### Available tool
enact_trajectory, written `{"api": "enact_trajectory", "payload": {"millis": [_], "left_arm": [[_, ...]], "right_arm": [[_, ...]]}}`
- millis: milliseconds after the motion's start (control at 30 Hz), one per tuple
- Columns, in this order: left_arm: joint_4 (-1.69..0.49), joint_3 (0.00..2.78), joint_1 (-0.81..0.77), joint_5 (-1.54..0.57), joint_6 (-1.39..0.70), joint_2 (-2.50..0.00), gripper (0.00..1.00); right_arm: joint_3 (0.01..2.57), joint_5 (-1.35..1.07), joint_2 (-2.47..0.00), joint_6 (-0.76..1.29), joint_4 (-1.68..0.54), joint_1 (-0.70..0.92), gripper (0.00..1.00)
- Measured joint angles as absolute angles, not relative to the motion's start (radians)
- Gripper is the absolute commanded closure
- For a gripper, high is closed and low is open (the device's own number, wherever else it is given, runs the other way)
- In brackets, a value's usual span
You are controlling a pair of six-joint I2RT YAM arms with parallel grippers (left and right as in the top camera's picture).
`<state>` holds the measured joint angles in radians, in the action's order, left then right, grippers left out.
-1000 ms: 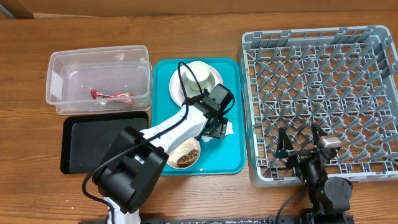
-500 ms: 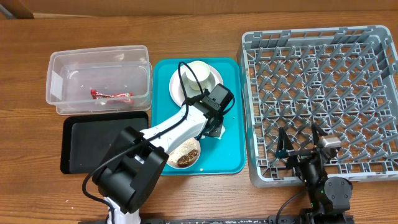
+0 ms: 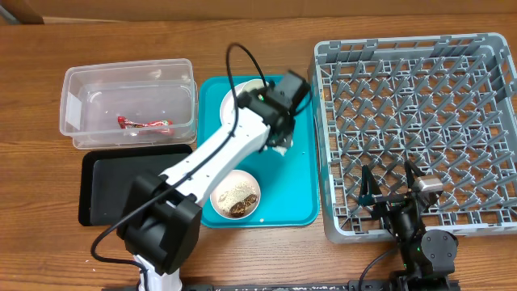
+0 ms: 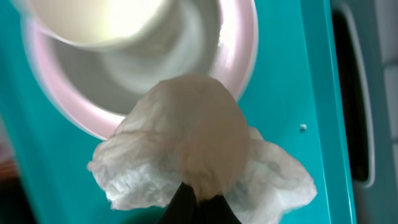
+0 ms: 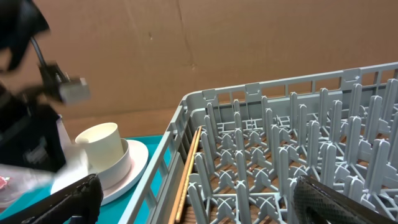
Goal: Sort waste into correct bins and load items into the dishwasher
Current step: 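Carry the tissue left and release it into the clear bin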
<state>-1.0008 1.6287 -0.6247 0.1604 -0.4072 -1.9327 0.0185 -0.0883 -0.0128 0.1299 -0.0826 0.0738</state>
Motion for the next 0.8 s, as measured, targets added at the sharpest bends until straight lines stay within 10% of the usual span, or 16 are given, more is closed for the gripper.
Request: {"api": "enact_trajectory", "payload": {"millis": [800], "left_arm": [[-1.153,1.802,0.015,0.204,-0.438,-1.932,0.96]], "right_arm": [[0.019,-0.088,-0.013,0.13,-0.083,0.074,0.0]]}}
